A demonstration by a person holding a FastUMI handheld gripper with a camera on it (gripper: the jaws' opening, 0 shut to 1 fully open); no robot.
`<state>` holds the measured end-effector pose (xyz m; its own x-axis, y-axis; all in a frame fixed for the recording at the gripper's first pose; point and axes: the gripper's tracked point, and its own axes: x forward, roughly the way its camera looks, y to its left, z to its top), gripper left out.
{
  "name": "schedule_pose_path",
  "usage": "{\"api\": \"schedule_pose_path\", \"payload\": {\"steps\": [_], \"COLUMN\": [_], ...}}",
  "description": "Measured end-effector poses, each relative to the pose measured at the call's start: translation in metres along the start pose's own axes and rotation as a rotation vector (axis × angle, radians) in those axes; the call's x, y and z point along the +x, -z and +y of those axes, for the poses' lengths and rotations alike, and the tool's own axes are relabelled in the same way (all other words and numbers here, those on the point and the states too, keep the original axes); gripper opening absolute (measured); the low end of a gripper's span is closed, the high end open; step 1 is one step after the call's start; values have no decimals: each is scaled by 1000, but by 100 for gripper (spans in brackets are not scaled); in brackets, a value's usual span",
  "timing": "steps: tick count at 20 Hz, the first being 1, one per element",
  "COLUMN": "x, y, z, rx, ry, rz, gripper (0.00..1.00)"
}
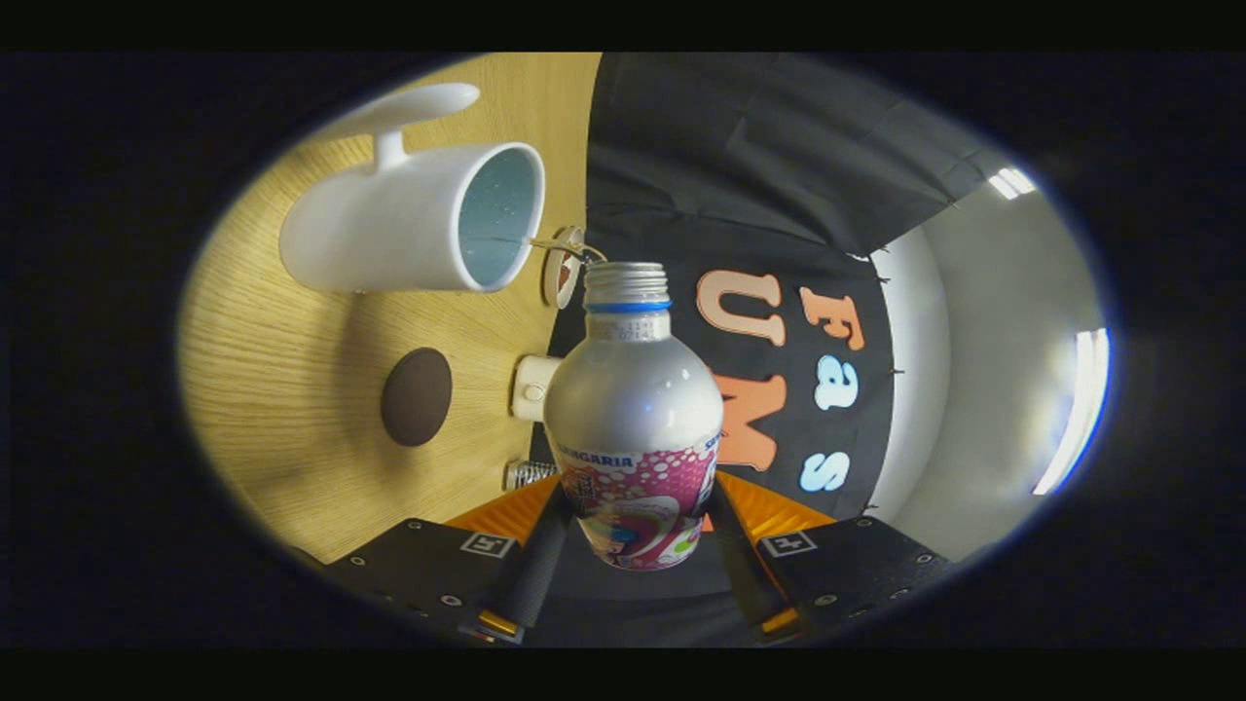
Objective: Take the bottle from table, then pour the juice into the cup, finally place the bottle on the coaster
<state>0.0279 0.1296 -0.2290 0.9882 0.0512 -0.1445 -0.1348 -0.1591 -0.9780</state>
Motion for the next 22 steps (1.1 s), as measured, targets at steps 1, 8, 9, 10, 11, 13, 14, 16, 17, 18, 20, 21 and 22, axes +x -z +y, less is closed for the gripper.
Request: {"api": "schedule_pose_path", "payload": {"steps": [1, 8, 9, 10, 11, 13, 14, 16, 17, 18, 20, 21, 22], "x": [0, 1, 0, 1, 1, 3, 4, 5, 5, 5, 4, 4, 4], "y": [0, -6, -8, -9, -9, -7, -7, -7, -7, -7, -8, -8, -8], "z": [-1, -11, -12, -14, -15, -15, -15, -17, -18, -18, -18, -19, -19], "rx": [-5, -38, -44, -50, -52, -54, -58, -68, -72, -74, -79, -82, -86], "ry": [-1, 22, 28, 33, 38, 42, 45, 48, 50, 51, 53, 55, 56], "rz": [1, -14, -17, -19, -21, -24, -26, -29, -30, -29, -26, -25, -23], "gripper": [76, 76, 76, 76, 76, 76, 76, 76, 76, 76, 76, 76, 76]}}
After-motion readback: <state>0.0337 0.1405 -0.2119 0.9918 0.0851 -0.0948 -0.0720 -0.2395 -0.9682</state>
